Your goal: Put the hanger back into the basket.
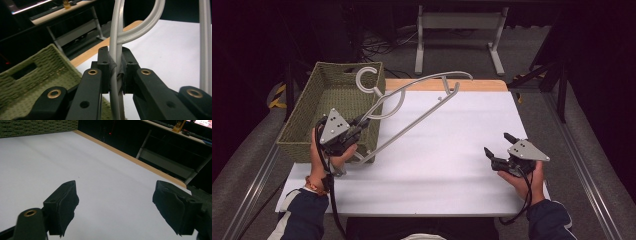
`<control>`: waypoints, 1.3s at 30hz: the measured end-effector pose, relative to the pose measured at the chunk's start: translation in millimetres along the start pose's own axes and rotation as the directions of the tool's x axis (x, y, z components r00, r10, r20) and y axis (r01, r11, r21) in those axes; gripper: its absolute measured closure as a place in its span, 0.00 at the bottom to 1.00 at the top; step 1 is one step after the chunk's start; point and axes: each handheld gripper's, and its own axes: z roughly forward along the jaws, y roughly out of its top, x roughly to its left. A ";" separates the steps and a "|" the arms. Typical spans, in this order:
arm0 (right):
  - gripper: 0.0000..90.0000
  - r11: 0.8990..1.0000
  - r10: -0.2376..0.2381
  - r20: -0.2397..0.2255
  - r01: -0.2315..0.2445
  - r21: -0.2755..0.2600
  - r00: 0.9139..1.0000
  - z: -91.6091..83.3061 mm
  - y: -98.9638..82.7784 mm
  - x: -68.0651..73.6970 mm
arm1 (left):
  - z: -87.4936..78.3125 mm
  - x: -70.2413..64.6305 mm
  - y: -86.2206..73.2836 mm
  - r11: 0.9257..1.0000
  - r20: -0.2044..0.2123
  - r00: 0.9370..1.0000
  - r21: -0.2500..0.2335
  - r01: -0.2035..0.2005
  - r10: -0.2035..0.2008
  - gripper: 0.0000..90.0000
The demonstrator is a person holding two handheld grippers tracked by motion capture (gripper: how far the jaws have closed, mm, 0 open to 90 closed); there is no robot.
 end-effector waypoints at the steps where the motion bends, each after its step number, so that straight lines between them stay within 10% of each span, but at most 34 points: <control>1: 0.22 1.000 0.000 -0.001 0.000 0.001 1.000 0.4 -0.3 0.1 | -0.7 2.5 0.7 1.000 -0.005 1.000 0.002 -0.002 0.002 0.90; 14: 0.22 1.000 -0.001 -0.010 0.002 0.015 1.000 3.8 -2.3 2.2 | -2.8 41.3 3.7 0.999 -0.123 0.992 0.045 0.003 0.002 0.90; 39: 0.22 0.999 -0.013 -0.035 0.014 0.040 0.999 11.1 -4.0 9.2 | 12.7 117.2 -7.4 0.994 -0.213 0.976 0.096 0.055 -0.033 0.90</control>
